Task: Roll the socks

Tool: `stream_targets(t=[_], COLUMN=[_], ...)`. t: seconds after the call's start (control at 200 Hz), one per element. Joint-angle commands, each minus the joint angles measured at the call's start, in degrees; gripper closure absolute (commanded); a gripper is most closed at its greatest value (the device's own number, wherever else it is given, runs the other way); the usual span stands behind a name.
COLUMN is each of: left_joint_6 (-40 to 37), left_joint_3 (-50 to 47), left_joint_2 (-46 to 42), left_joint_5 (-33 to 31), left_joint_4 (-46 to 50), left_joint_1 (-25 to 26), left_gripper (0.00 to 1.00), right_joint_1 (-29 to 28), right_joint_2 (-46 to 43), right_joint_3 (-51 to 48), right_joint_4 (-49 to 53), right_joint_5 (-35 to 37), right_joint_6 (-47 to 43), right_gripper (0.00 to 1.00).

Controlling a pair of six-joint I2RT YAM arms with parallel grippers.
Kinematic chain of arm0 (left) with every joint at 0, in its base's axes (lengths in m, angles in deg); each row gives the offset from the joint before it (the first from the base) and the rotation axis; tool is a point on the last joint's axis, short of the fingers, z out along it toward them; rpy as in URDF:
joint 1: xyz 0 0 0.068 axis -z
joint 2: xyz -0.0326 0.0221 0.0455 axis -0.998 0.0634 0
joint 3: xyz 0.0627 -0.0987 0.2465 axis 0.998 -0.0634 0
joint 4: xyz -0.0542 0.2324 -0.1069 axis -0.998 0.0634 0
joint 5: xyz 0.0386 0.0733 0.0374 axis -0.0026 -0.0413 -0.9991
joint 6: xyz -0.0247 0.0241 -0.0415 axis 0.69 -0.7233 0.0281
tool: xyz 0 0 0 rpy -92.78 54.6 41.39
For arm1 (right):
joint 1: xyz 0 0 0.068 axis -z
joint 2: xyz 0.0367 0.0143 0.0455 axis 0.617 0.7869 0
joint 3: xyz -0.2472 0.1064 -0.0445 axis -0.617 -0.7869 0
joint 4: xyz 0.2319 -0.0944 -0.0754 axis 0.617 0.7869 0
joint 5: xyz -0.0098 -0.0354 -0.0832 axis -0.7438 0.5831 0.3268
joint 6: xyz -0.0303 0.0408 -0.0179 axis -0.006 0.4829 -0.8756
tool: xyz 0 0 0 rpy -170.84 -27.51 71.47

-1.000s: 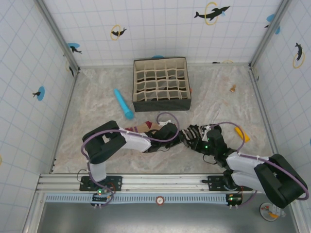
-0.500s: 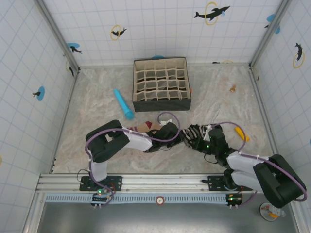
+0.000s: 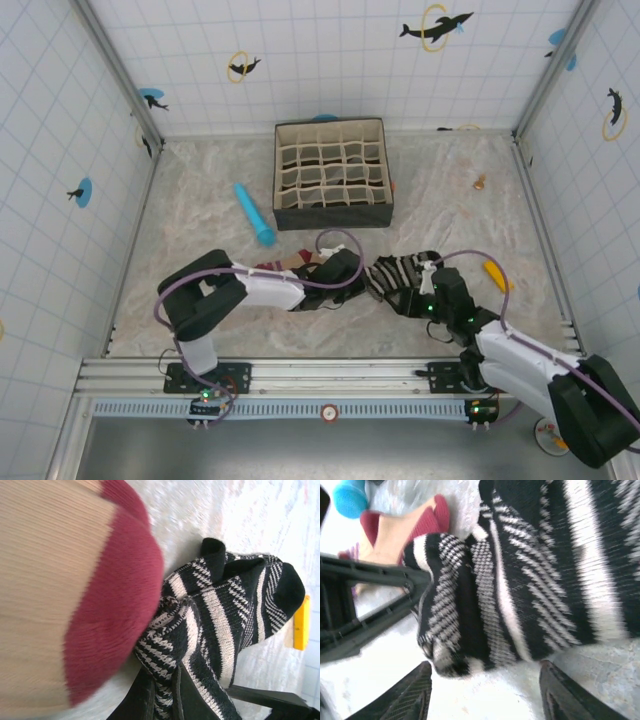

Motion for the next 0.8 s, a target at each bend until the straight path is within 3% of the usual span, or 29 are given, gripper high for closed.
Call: stream_targets(t=[0.0, 0.23, 0.305, 0.55, 0.646, 0.796], left_joint_6=[1.1, 3.7, 4.4, 5.2, 5.6, 5.6], left_joint_3=[-3.0, -7.0, -7.3, -6.4, -6.5, -6.5], left_joint_2=[-5.0, -10.2, -10.3, -9.9, -9.6, -9.3], left_joint_5=[-3.8, -3.3, -2.4, -1.1, 0.1, 1.2], left_joint_4=[8.9, 11.4, 11.6, 11.2, 10.2, 9.6], left_joint_1=[-0.6, 0.0, 0.5, 2.2, 2.3, 2.3], left_gripper=[1.0, 1.0, 1.0, 1.0, 1.0, 1.0], right_joint_1=[-3.5, -22.8, -27.5, -48.9, -52.5, -53.8], right_joint_2=[-4.4, -8.6, -8.4, 0.5, 5.2, 11.5], right_joint_3=[4.0, 7.1, 5.9, 6.4, 6.5, 6.4], right_joint_4=[8.9, 9.0, 6.1, -1.7, -5.7, -11.5], right_joint_5=[5.7, 26.2, 29.6, 53.9, 57.9, 60.7], right_joint_6=[-7.9, -20.7, -22.6, -34.5, -37.4, -41.0], right_gripper=[0.35, 0.28, 0.25, 0.21, 0.2, 0.2])
